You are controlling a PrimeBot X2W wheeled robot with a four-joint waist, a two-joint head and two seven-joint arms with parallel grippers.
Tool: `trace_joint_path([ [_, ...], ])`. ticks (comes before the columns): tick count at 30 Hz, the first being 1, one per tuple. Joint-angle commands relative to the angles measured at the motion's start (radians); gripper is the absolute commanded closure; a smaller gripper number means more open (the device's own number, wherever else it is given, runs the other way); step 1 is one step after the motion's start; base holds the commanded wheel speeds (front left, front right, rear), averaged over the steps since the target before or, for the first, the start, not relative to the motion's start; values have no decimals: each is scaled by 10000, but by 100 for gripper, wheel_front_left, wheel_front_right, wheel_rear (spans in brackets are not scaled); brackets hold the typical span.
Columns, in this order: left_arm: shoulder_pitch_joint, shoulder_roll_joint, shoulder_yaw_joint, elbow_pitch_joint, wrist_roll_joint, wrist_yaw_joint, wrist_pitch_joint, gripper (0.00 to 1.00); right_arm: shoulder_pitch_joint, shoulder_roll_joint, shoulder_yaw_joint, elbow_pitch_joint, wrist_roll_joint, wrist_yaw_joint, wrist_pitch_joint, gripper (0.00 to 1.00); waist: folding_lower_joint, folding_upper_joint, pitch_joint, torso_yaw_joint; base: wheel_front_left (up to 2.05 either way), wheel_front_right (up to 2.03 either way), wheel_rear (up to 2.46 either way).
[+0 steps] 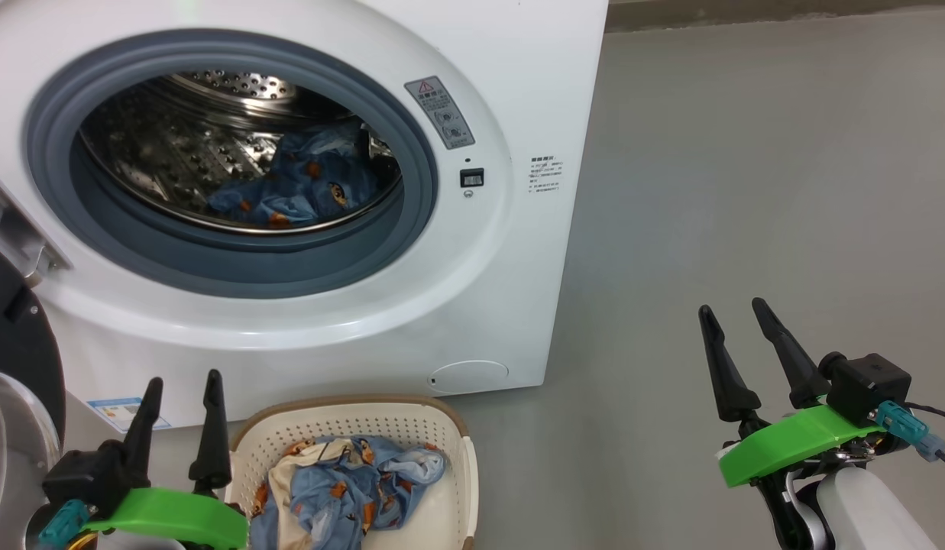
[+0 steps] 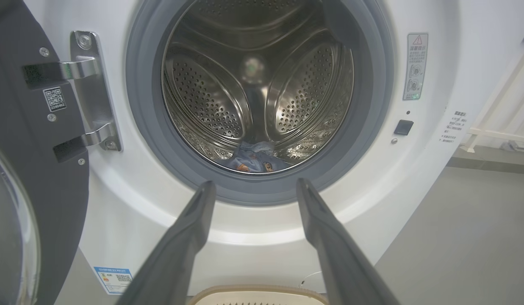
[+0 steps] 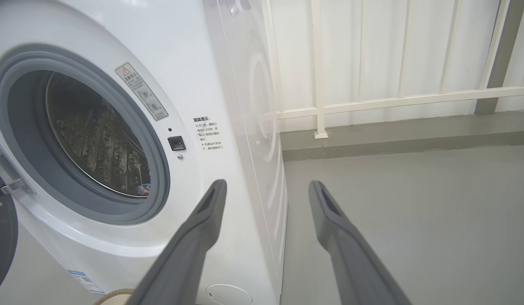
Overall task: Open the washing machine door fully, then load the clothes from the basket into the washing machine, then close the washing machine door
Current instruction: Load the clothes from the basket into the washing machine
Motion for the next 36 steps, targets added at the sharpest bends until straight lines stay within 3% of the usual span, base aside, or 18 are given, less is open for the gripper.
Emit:
trace_joint_path([
  [1, -256, 193, 372, -167, 56, -36, -107, 0, -179, -47, 173, -225, 111, 46, -80, 0, 0, 0, 43, -2, 0, 0, 0],
  [15, -707, 299, 18, 411, -51, -264, 371, 0, -380, 149, 99, -387, -48, 46, -80, 0, 0, 0, 889, -149, 0, 0, 0],
  [36, -2337, 877, -679, 2763, -356, -824, 539, 0, -1244, 839, -66, -878, -582, 46, -80, 0, 0, 0, 3604, -776, 0, 0, 0],
])
